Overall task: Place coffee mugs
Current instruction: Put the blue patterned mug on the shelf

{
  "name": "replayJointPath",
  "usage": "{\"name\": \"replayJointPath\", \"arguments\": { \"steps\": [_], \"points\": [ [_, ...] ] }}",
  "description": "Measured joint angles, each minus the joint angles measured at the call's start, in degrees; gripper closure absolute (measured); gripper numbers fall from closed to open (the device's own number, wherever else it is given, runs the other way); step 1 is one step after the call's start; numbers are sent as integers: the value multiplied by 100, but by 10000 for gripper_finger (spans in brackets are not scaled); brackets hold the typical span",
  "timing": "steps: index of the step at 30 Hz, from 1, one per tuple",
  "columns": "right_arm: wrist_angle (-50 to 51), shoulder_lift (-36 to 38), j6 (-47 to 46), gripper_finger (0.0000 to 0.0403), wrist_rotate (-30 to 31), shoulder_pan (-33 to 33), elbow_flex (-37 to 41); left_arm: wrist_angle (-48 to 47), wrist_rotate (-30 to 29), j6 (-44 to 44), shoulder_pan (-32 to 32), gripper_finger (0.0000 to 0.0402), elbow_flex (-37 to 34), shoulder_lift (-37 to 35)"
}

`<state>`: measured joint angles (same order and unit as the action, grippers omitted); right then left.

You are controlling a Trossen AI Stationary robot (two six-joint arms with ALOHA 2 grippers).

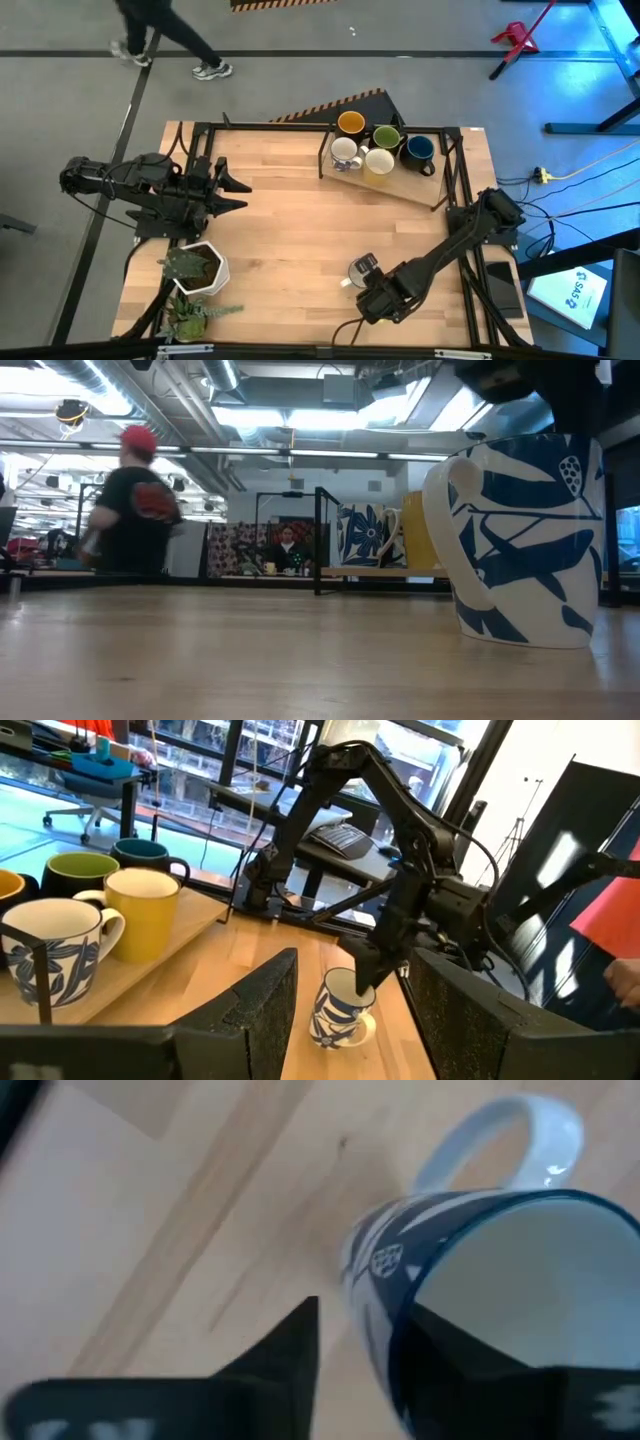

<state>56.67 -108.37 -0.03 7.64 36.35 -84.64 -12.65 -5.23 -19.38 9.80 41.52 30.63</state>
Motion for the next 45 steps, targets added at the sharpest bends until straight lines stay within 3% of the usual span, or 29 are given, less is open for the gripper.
{"name": "replayJointPath", "arguments": {
  "steps": [6,13,18,28,36,45],
  "points": [
    [14,-142,66,389,-54,-165,77,-45,-2,19,0,213,0,0],
    [714,77,139,396,178,-274,-15,-44,-1,-2,0,213,0,0],
    [1579,540,17,398,-83,-595,57,-41,-2,0,-2,213,0,0],
    [2747,2420,-132,400,-127,-1434,726,-44,-2,0,-2,213,0,0],
    [2631,3609,-710,400,-247,-2304,1871,-57,-47,44,-2,213,0,0],
    [1904,3693,161,400,-241,-3444,2443,-63,-262,46,-2,213,0,0]
  ]
}}
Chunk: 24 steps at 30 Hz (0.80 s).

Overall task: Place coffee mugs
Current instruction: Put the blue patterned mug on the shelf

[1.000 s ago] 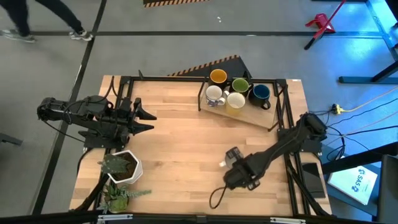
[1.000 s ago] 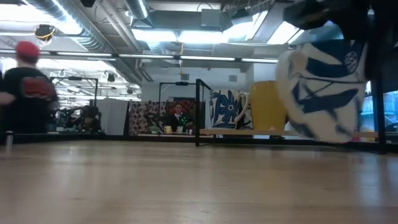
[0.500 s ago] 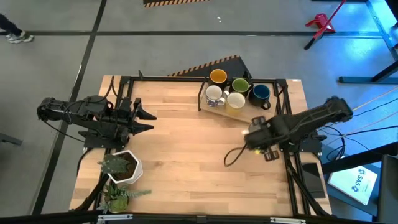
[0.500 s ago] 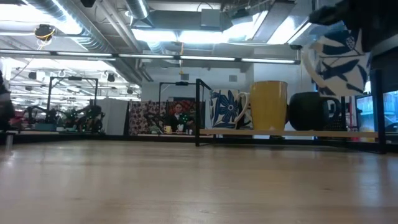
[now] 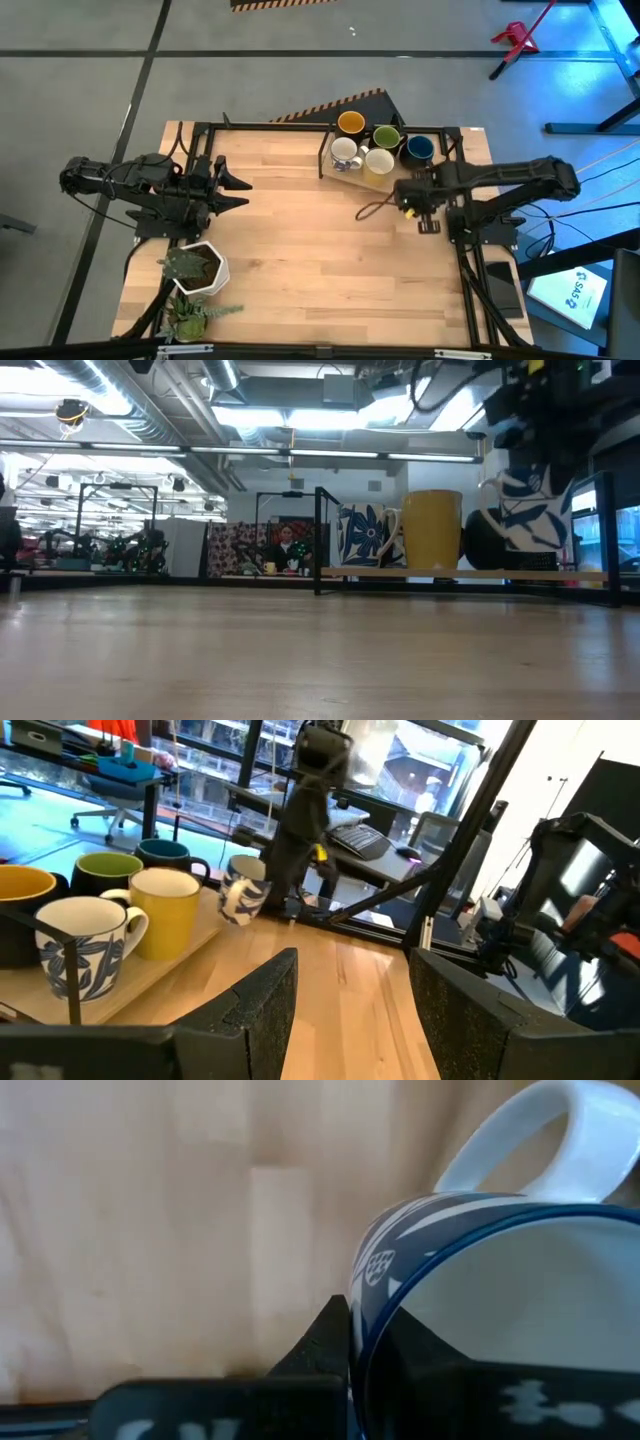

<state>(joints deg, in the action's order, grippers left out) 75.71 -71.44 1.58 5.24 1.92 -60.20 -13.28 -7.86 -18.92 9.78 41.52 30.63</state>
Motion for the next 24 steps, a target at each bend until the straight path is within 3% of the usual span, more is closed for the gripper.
{"name": "replayJointPath", "arguments": {
  "steps": [8,24],
  "points": [
    [59,61,605,400,-130,-982,-2,0,-2,-6,0,213,0,0],
    [-261,31,1168,400,-337,-1727,-4,0,-17,-22,1,213,0,0]
  ]
}}
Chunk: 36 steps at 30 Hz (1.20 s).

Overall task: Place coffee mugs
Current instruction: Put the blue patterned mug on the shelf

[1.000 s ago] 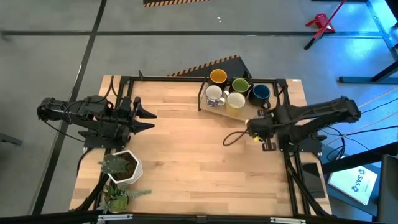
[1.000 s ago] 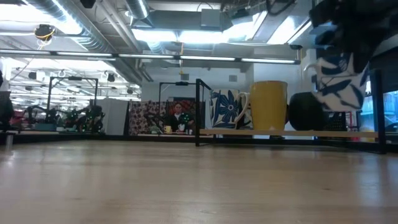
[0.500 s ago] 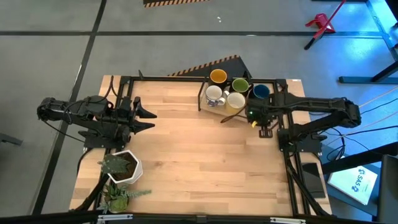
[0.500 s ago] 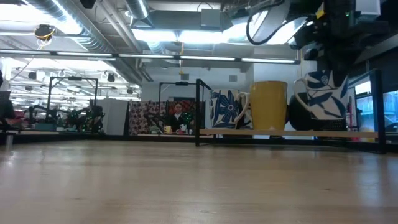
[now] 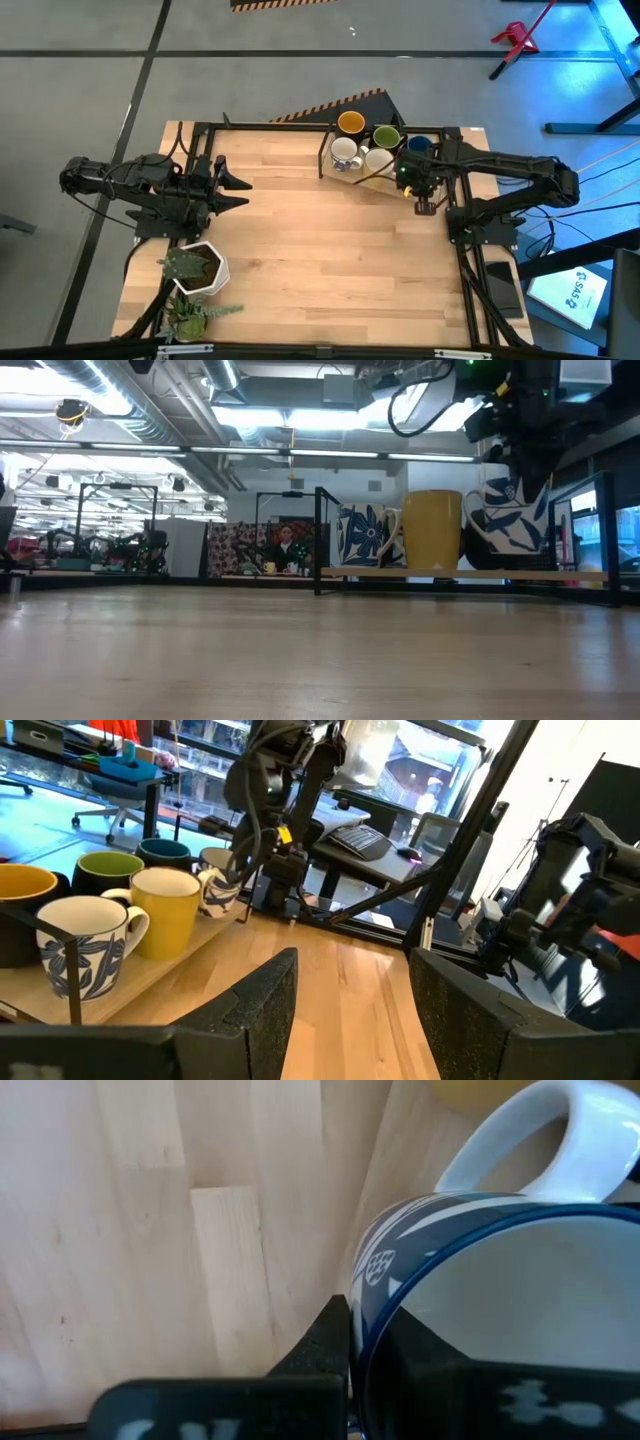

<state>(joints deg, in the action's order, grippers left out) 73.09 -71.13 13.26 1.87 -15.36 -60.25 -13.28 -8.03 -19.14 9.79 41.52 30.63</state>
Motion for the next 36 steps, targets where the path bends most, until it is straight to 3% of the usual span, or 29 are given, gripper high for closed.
{"name": "replayJointPath", "arguments": {
  "steps": [9,22,28,36],
  "points": [
    [-87,18,54,400,-62,-20,511,2,-2,17,-1,213,0,0],
    [-464,28,267,399,-113,-285,555,1,-92,15,1,213,0,-1],
    [-518,15,239,367,302,-358,570,0,-92,-2,1,213,0,-1],
    [-622,14,234,323,203,-344,573,0,-90,-2,1,213,0,0]
  ]
}}
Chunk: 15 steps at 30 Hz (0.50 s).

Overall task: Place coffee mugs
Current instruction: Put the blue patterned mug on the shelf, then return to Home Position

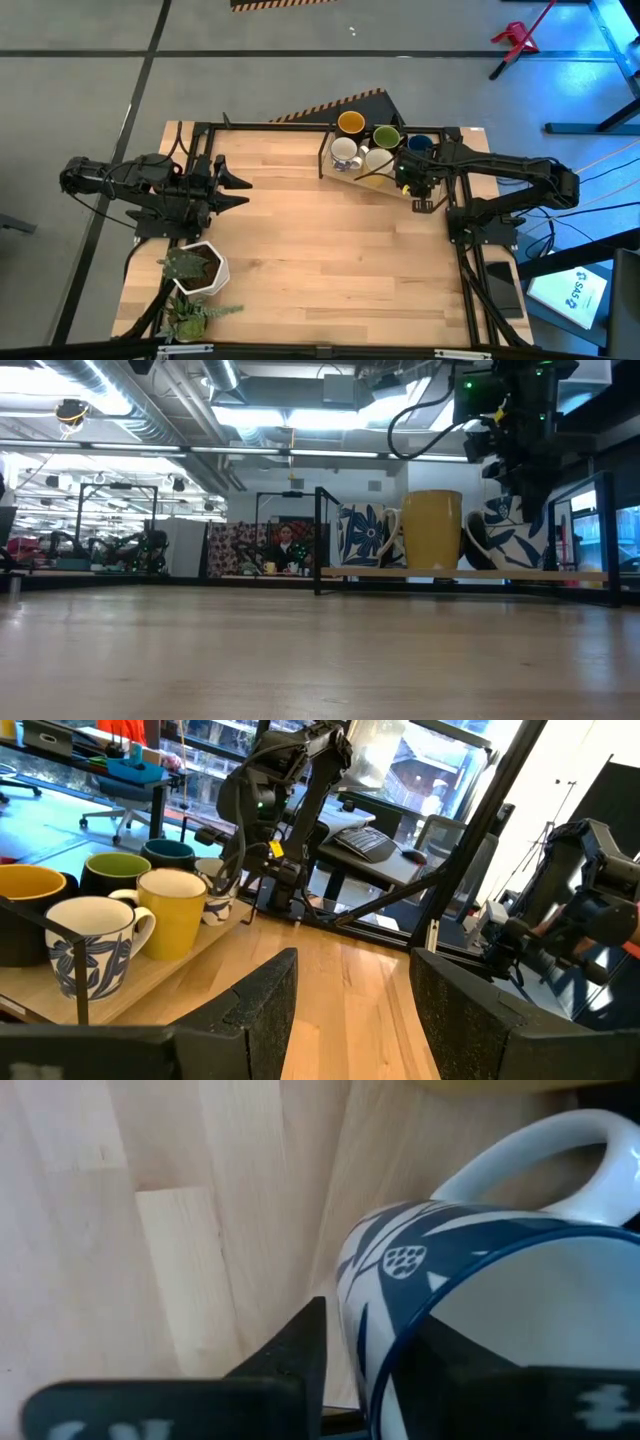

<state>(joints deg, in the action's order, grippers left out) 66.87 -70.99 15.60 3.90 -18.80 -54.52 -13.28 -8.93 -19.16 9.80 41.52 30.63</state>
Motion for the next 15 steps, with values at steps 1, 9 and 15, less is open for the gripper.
{"name": "replayJointPath", "arguments": {
  "steps": [1,9,15],
  "points": [
    [2,1,1,315,2,0,0,2,0,0,0,213,0,0],
    [102,1,118,267,2,1,-181,0,0,21,0,213,0,0],
    [245,1,196,265,169,1,-787,0,0,22,0,213,0,-1]
  ]
}}
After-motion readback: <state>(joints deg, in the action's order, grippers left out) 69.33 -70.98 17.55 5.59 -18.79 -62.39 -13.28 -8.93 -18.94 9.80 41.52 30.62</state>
